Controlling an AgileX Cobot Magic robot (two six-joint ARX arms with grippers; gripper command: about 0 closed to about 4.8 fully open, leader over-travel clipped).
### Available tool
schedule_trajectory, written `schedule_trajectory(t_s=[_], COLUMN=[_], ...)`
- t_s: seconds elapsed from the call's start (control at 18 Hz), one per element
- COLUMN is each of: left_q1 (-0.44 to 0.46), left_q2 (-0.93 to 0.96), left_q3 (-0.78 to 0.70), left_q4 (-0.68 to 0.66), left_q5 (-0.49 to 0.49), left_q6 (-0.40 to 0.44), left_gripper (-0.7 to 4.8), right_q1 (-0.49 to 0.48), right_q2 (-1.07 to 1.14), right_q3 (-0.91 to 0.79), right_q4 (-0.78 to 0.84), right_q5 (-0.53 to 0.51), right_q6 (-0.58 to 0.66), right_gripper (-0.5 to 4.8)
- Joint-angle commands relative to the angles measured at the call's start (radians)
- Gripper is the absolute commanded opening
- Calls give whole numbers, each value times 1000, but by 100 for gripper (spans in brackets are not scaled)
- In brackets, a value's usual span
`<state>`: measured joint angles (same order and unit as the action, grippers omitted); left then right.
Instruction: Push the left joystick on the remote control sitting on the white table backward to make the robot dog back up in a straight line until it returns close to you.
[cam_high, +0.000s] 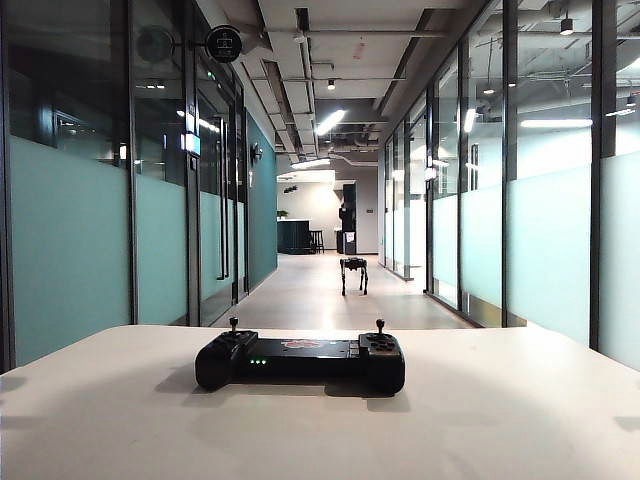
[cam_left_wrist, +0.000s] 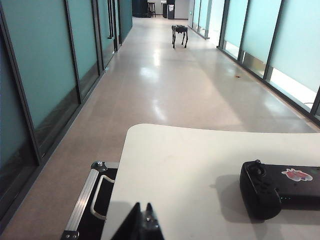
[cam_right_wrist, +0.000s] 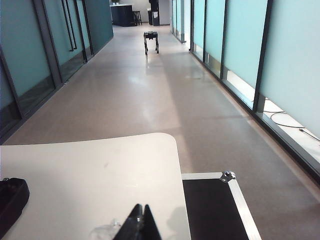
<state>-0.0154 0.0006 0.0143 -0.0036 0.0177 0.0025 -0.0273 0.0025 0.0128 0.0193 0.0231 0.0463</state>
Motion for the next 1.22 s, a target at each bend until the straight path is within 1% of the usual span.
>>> schedule_trajectory(t_s=[0.06,0.17,0.33,0.44,0.67,0.72,0.83,0.94,1.22], left_q1=[0,0,0,0,-1,-2,-4,-21,-71], left_q2=[2,7,20,32,109,148,213,294,470], left_q3=[34,45,47,54,93,98,99,113,161], left_q4=[21,21,29,42,75,108,167,196,266], left_q5=[2,2,5,5,13,28,56,70,73], left_q6=[-5,-22,-27,-43,-43,-43,-44,-44,-43], left_gripper=[-5,-5,-5,-5,-5,-5,-5,-5,-5], right_q1=[2,2,3,3,9,17,44,86,204], right_q2=[1,1,5,18,95,124,183,241,383], right_q3=[45,69,98,119,156,166,179,180,192], right_q4=[24,24,23,24,64,72,108,168,258], right_q5=[-3,-6,-46,-53,-102,-108,-108,-108,-92], right_q6=[-23,-22,-23,-23,-25,-26,-33,-56,-77], right_gripper=[-6,-6,-6,-6,-6,-6,-6,-6,-6])
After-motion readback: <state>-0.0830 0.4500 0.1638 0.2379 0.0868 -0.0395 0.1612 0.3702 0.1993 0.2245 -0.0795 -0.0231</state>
